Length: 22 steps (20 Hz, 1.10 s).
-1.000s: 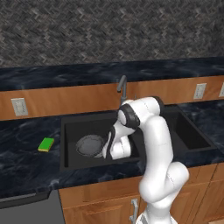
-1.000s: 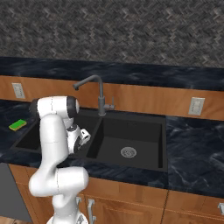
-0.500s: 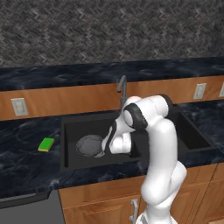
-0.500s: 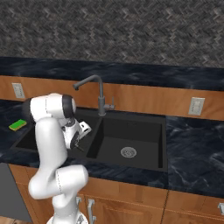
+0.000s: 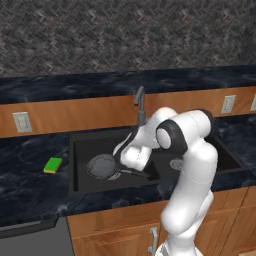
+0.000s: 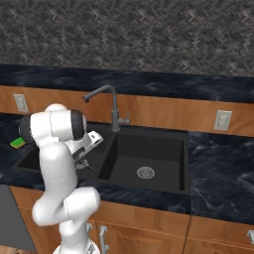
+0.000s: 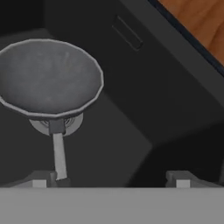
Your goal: Pick the pan and sponge and place them into the sink. Then turn on the water.
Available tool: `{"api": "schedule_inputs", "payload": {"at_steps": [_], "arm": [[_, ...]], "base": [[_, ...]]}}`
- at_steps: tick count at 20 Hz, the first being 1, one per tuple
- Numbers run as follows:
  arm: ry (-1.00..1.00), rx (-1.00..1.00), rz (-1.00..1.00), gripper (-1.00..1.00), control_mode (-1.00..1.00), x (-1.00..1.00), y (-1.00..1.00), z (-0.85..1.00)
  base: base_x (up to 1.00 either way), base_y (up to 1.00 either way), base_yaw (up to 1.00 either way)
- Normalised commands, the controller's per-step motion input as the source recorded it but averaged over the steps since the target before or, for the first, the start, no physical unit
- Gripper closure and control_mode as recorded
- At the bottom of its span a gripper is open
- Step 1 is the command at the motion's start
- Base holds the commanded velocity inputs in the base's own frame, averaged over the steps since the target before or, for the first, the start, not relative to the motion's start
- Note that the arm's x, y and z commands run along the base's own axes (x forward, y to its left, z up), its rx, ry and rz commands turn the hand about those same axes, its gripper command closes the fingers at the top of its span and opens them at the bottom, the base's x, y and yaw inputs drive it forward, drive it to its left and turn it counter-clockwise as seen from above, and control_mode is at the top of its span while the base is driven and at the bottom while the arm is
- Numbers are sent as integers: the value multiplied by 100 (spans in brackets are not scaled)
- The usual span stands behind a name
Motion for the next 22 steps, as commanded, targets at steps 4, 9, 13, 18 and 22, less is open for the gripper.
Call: {"api": "schedule_inputs", "payload": {"at_steps": [4,9,13,18,22], "arm": [[-1,5,-4,-100,-100,-12,38,93],[0,12,-5,-100,-100,-19,45,86],[0,12,-7,-100,-100,-23,38,100],[0,17,-7,-100,-100,-24,37,100],[0,22,-8,-100,-100,-19,26,100]], "base": [[0,0,0],[0,0,0],[0,0,0],[0,0,0],[0,0,0]]}}
